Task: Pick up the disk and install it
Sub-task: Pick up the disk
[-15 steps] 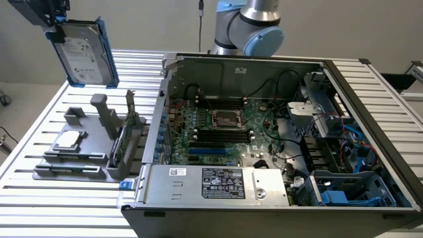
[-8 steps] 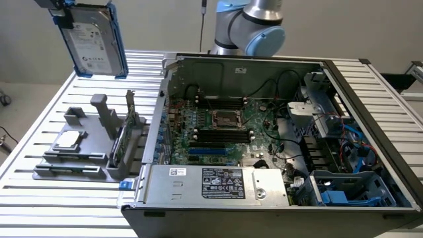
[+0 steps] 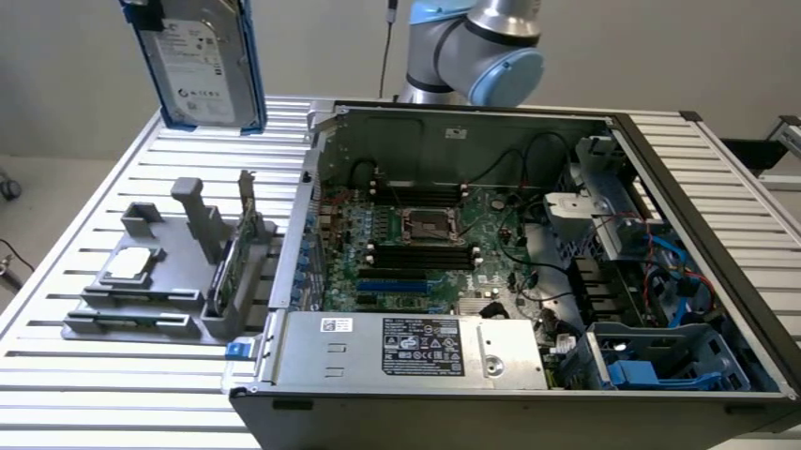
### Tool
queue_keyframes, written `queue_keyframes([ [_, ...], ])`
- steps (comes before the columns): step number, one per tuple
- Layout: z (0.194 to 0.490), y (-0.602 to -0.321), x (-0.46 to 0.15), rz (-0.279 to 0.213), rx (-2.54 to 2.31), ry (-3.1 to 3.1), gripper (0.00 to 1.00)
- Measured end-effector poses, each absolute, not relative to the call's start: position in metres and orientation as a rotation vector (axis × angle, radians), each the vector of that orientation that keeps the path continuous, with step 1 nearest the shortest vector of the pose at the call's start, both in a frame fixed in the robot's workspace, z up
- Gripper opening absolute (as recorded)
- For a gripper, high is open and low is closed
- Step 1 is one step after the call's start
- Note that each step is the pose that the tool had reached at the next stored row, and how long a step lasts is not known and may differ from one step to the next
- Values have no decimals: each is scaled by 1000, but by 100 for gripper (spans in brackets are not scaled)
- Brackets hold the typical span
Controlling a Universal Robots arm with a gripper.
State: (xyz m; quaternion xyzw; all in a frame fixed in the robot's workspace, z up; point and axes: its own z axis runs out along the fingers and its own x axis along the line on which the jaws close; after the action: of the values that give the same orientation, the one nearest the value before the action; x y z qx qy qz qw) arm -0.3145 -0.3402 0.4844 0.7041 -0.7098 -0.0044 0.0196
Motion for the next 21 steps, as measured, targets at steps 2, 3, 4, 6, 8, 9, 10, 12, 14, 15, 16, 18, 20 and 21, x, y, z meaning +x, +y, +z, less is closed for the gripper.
queue_keyframes([
  [2, 489, -341, -305, -16, 2185, -2202, 33],
  [3, 490, -342, -301, -18, 2185, -2202, 33],
  [4, 492, -343, -297, -19, 2185, -2202, 33],
  [6, 495, -345, -287, -21, 2185, -2202, 33],
  [8, 497, -347, -278, -23, 2185, -2202, 33],
  [9, 498, -348, -274, -23, 2185, -2202, 33],
  [10, 498, -349, -269, -24, 2185, -2202, 33],
  [12, 500, -351, -260, -26, 2185, -2202, 33],
  [14, 501, -354, -251, -27, 2186, -2203, 33],
  [15, 502, -355, -246, -28, 2186, -2203, 33],
  [16, 503, -356, -242, -29, 2187, -2204, 33],
  [18, 504, -359, -233, -30, 2187, -2204, 33],
  [20, 505, -362, -223, -31, 2188, -2205, 33],
  [21, 505, -364, -219, -32, 2188, -2205, 33],
])
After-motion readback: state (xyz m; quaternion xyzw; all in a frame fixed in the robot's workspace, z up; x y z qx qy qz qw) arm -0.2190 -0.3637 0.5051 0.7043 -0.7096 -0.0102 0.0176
